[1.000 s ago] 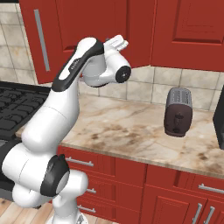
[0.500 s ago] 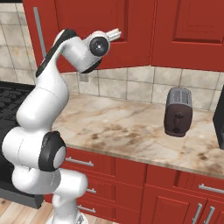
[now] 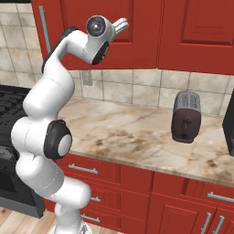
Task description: Pick the candle and jar from the dining table and place them in the open cabinet. Close the cabinet after placing the objects.
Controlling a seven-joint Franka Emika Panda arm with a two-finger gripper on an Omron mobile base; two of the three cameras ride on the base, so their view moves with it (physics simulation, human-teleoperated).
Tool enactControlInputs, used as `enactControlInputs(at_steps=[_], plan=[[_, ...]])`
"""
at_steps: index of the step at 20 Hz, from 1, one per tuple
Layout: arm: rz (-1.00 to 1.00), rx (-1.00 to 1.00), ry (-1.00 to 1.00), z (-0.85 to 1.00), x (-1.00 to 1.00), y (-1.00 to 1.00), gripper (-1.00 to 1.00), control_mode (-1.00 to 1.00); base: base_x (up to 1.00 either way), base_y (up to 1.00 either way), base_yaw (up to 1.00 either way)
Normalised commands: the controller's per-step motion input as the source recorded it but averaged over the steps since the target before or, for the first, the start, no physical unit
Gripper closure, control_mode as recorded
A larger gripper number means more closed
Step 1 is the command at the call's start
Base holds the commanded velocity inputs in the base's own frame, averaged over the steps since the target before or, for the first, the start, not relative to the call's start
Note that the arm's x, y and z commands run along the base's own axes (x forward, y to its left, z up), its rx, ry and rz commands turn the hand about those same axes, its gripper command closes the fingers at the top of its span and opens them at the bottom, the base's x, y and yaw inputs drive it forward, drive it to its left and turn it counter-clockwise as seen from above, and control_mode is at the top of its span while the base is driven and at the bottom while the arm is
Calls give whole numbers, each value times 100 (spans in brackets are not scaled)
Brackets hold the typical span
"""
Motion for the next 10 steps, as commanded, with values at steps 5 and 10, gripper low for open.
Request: enactControlInputs(at_steps=[5, 10], plan=[[-21, 0, 20, 7, 55, 5, -100, -100, 0, 0, 0], [-21, 1, 15, 0, 58, 14, -100, -100, 0, 0, 0]])
